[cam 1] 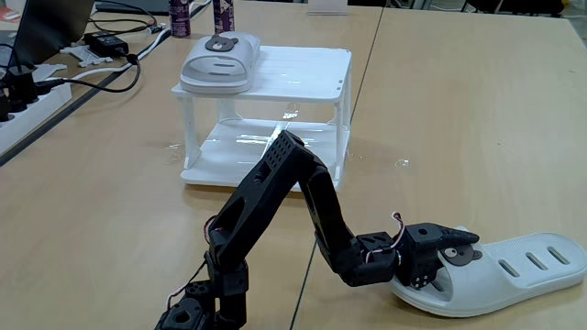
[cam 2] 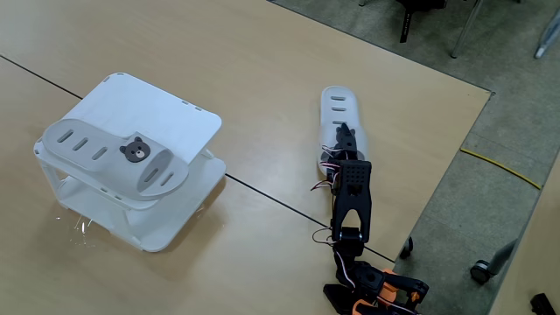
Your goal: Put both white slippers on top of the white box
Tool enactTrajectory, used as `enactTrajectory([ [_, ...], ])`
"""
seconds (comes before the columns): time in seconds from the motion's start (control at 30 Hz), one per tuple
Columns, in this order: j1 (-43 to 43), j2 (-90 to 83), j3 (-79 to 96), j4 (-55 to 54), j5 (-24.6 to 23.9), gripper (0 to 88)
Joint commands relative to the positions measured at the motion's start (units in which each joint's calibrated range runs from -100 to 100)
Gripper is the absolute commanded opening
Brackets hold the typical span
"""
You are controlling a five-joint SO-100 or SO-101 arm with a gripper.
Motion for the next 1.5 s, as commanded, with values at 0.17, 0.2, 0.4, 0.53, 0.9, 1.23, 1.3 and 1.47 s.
enactTrajectory([
  [0.17, 0.7, -24.2, -21.3, 35.4, 0.4, 0.7],
  [0.2, 0.7, -26.3, -25.1, 41.1, 0.4, 0.7],
  [0.4, -0.2, -31.1, -53.7, 67.6, 0.4, 0.7],
  [0.53, -1.1, -31.1, -71.1, 79.3, 0.4, 0.7],
  [0.9, -0.4, -31.1, -103.0, 94.5, 0.4, 0.7],
  [1.23, -4.0, -41.6, -88.0, 99.2, 0.4, 0.7],
  [1.3, -6.0, -45.7, -80.7, 99.0, 0.4, 0.7],
  [1.47, -14.2, -51.5, -68.8, 98.8, 0.4, 0.7],
])
